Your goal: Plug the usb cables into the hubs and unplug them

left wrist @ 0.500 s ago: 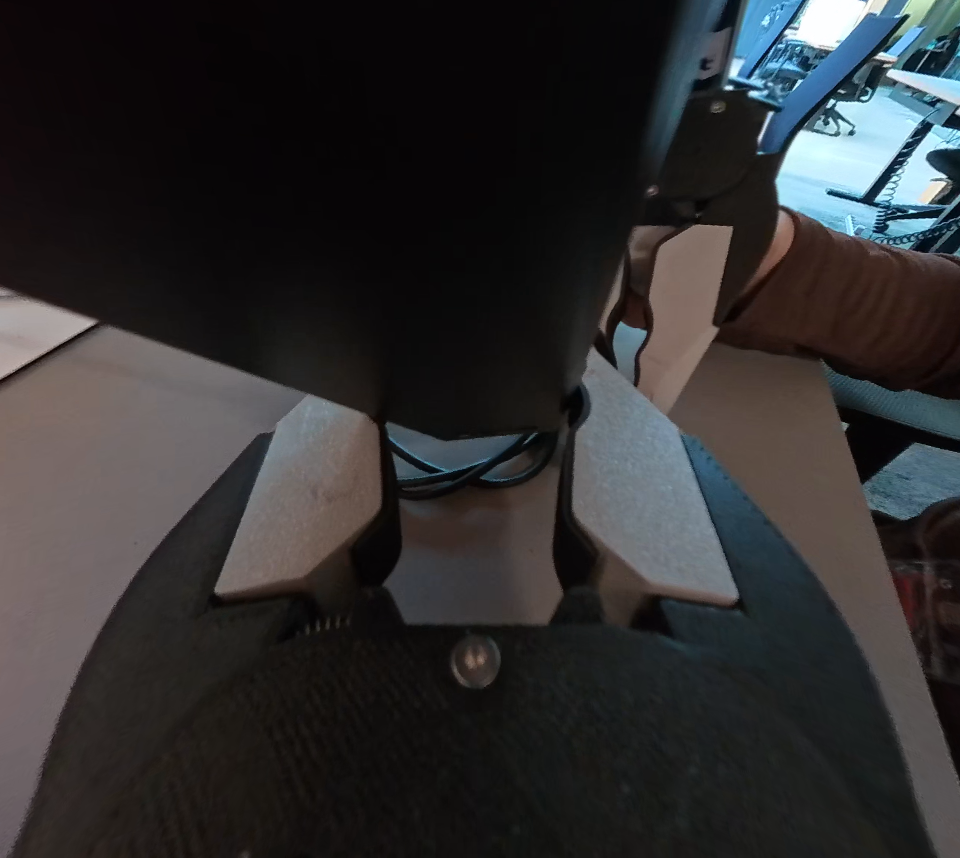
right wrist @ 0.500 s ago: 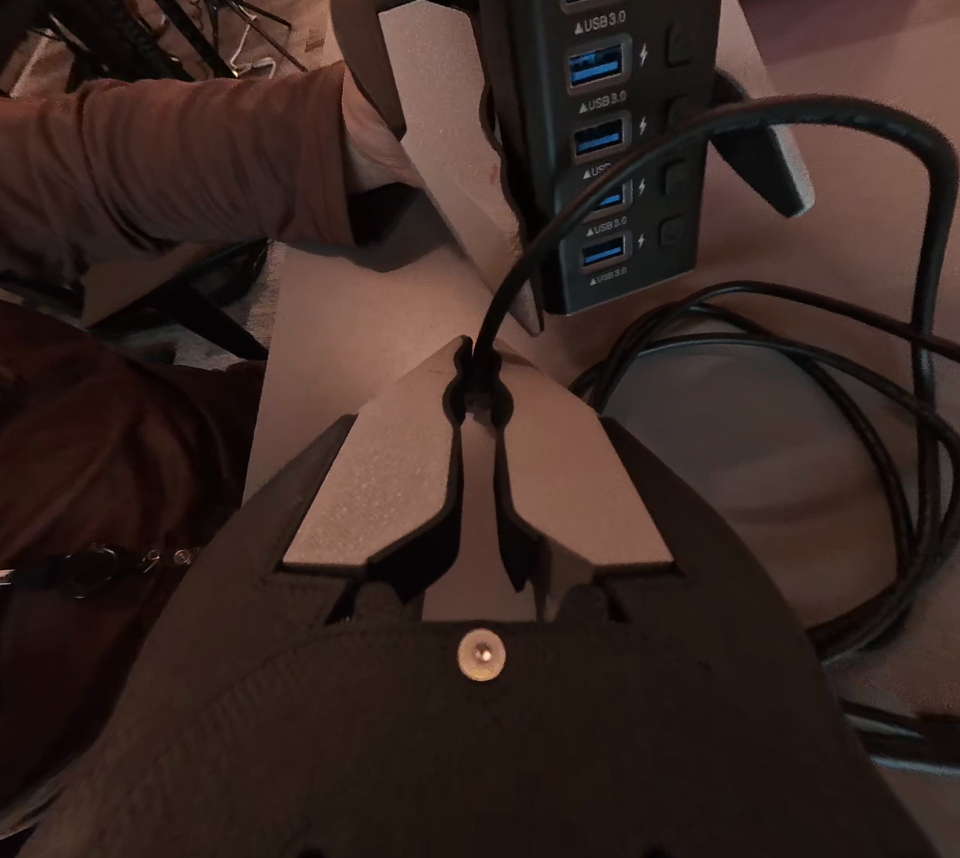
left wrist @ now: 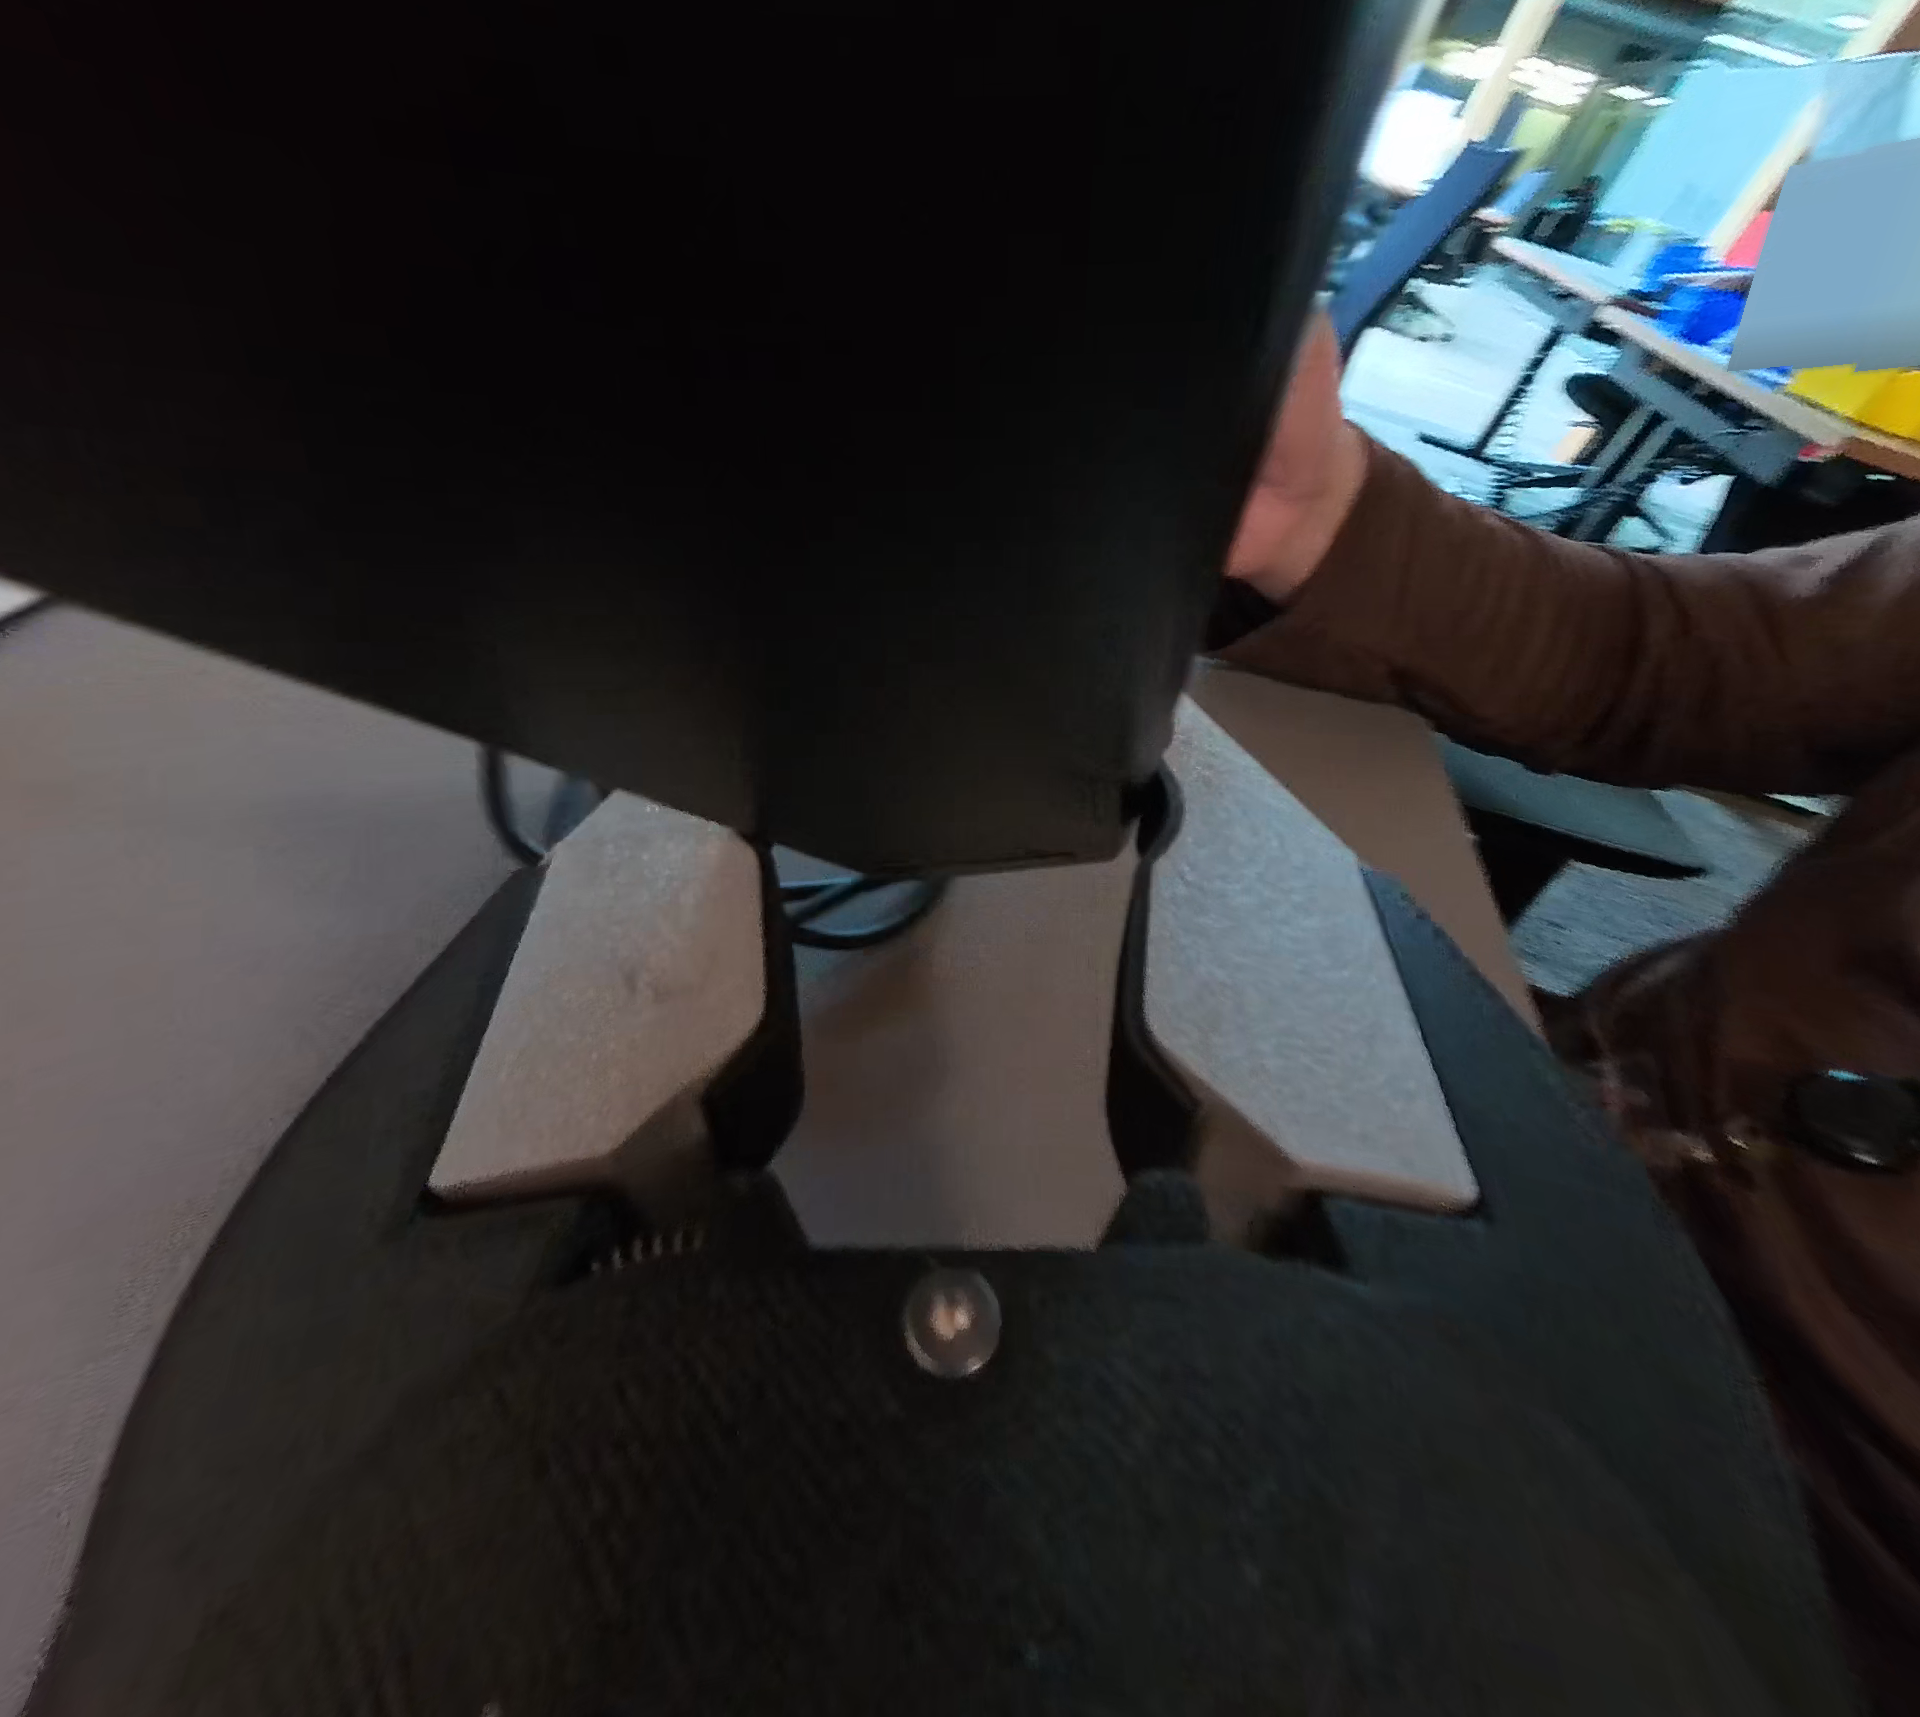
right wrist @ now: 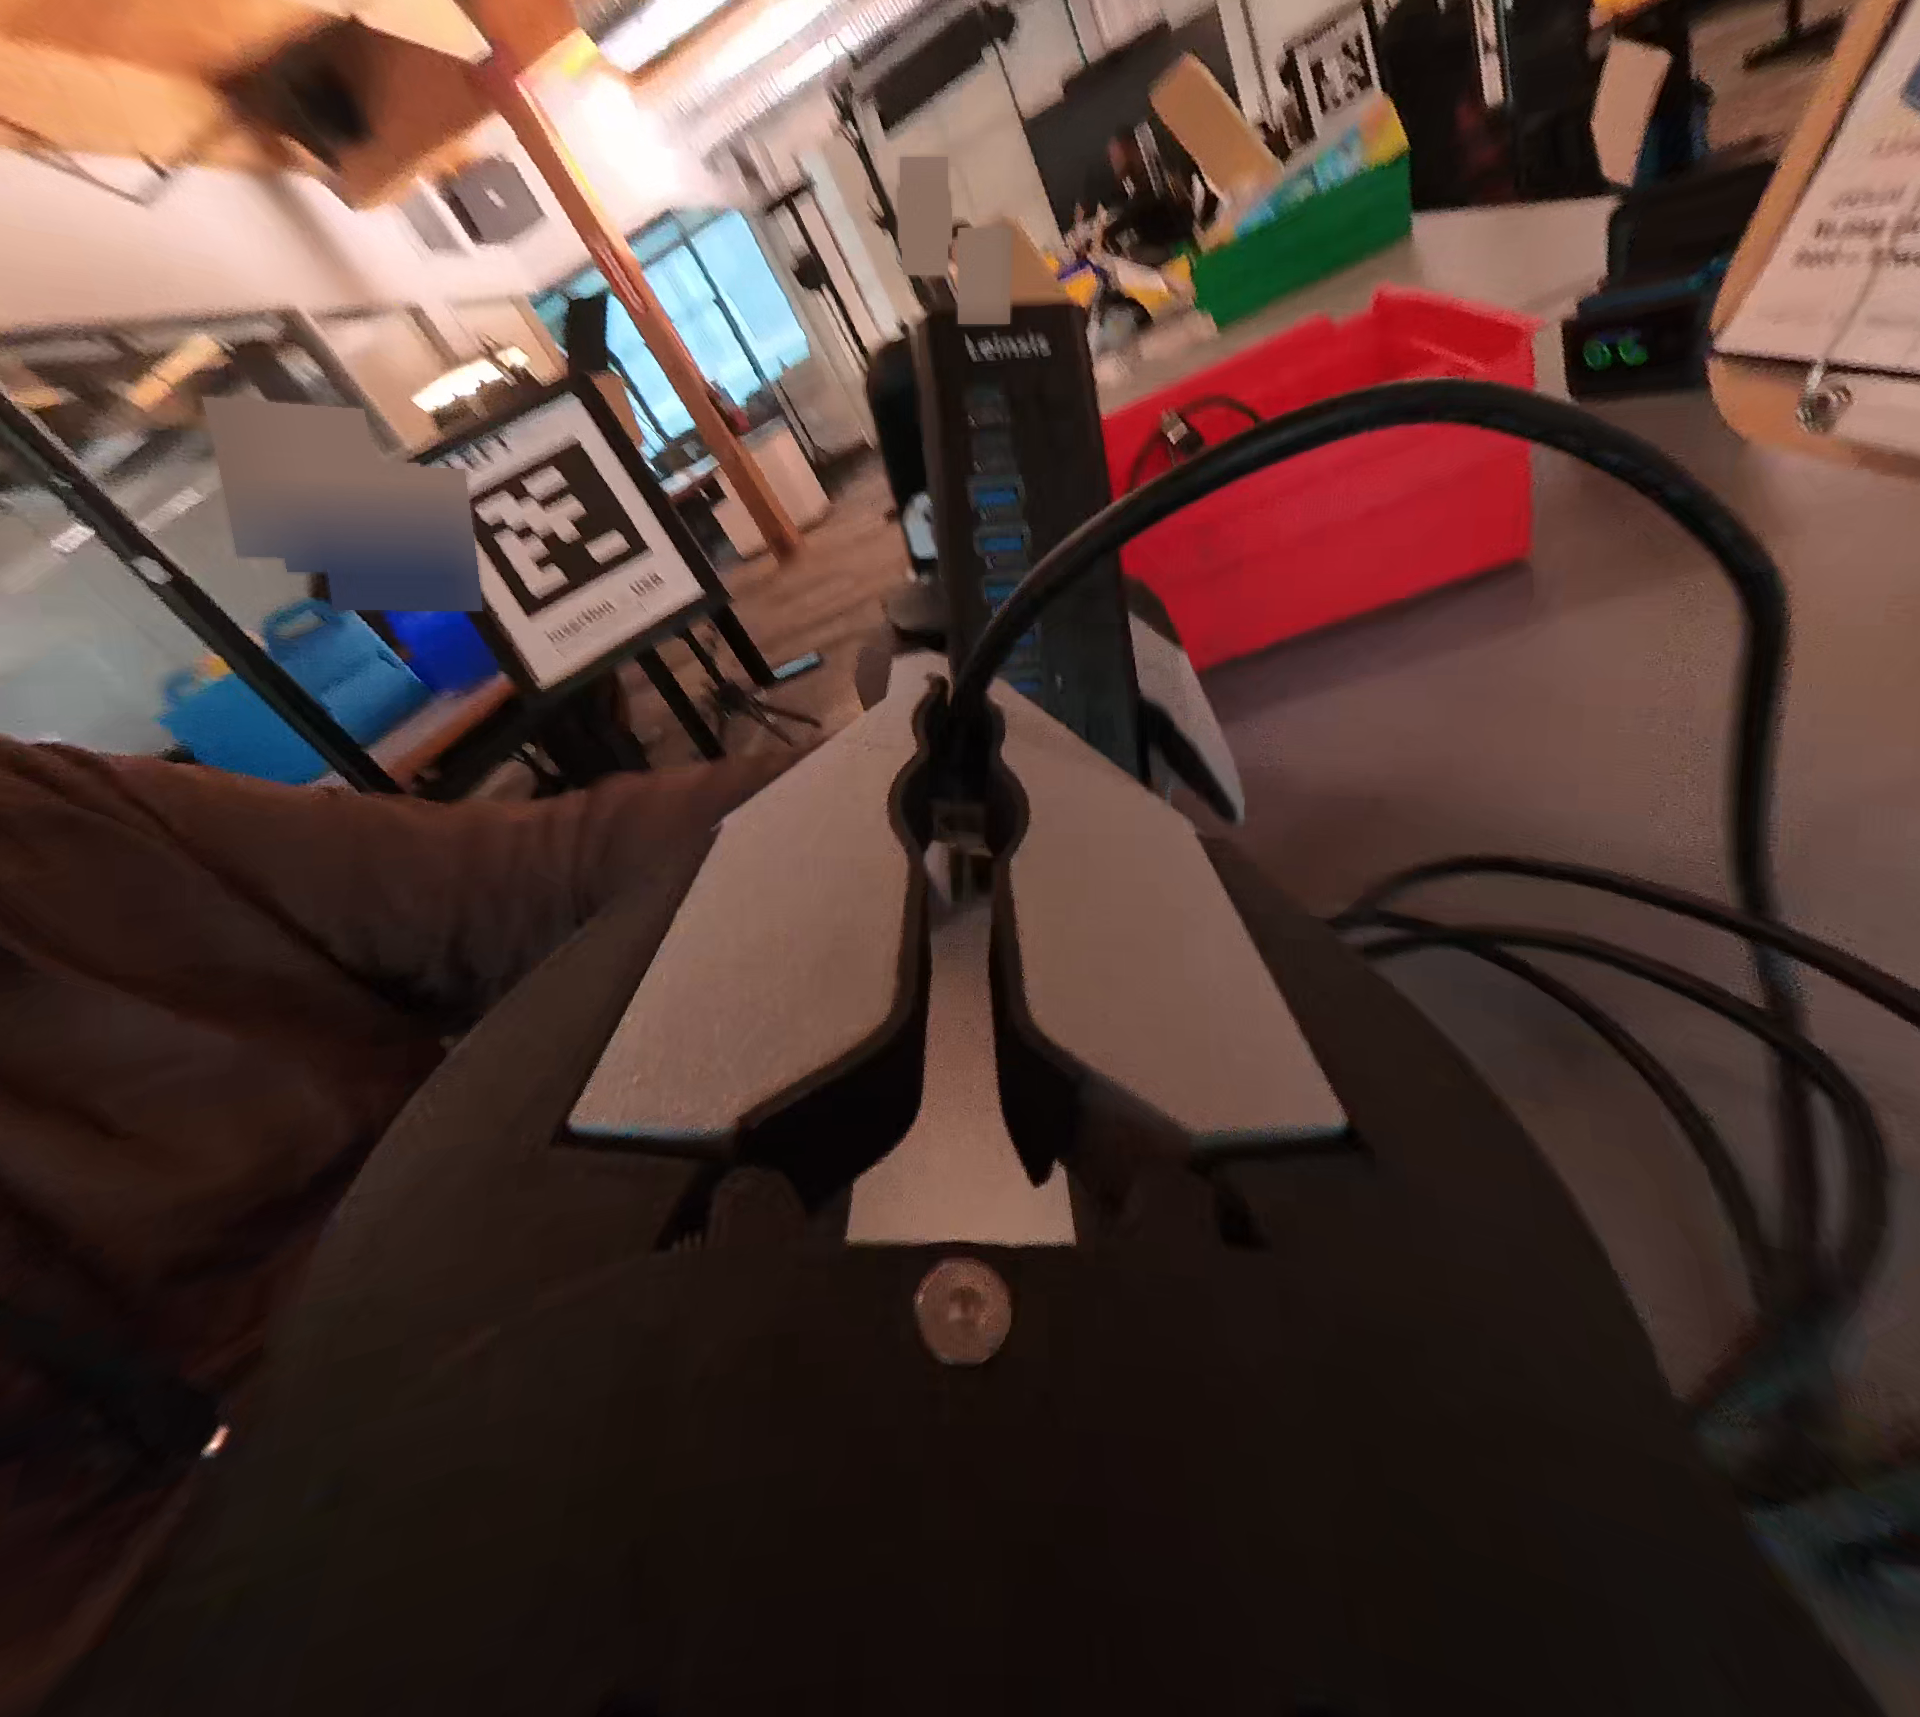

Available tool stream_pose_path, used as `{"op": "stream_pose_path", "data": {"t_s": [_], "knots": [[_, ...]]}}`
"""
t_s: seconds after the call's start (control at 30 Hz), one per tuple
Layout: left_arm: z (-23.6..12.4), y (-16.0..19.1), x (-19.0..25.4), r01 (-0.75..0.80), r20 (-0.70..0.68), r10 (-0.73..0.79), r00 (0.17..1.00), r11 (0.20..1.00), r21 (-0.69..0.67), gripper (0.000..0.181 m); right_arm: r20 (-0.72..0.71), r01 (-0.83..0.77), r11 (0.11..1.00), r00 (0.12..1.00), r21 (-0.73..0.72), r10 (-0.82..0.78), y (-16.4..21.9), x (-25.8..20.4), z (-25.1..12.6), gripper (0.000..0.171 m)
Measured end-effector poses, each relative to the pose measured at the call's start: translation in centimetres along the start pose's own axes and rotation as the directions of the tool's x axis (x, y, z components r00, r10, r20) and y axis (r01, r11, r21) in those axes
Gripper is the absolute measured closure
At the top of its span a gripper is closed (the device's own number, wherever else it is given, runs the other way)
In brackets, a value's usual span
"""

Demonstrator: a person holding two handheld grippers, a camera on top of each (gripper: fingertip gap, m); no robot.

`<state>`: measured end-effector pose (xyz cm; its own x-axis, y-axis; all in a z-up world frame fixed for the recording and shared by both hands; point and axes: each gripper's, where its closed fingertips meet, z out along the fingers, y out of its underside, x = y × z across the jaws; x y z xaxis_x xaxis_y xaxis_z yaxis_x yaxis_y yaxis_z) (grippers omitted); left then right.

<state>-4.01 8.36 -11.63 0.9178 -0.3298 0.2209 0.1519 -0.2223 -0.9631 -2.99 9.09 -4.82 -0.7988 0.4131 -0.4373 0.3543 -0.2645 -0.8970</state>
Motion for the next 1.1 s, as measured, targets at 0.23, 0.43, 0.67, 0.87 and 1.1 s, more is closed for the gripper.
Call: {"op": "stream_pose_path", "data": {"t_s": [0.23, 0.43, 0.67, 0.87, 1.1], "knots": [[1.0, 0.7, 3.1, 0.010, -0.180, -0.016, 0.984, 0.999, -0.038, 0.113, 0.051, 0.095, 0.992, 0.994, 0.079, -0.099, -0.9, -2.2, 1.1, 0.171], [1.4, 1.3, 4.5, -0.013, -0.242, -0.004, 0.970, 0.998, -0.068, 0.113, 0.018, 0.273, 0.960, 0.961, 0.066, -0.275, -0.6, -3.6, 2.0, 0.171], [1.3, 1.1, 5.4, -0.010, -0.290, -0.009, 0.957, 0.998, -0.065, 0.113, 0.005, 0.360, 0.930, 0.933, 0.072, -0.361, -0.4, -4.2, 2.4, 0.171], [1.1, 0.6, 4.9, -0.027, -0.252, 0.017, 0.968, 0.999, -0.033, 0.113, 0.000, 0.381, 0.920, 0.924, 0.095, -0.382, -0.3, -4.3, 2.8, 0.171], [1.0, 0.5, 4.9, -0.020, -0.255, 0.012, 0.967, 0.999, -0.029, 0.113, 0.005, 0.441, 0.890, 0.896, 0.114, -0.445, -0.1, -4.7, 2.8, 0.171]]}}
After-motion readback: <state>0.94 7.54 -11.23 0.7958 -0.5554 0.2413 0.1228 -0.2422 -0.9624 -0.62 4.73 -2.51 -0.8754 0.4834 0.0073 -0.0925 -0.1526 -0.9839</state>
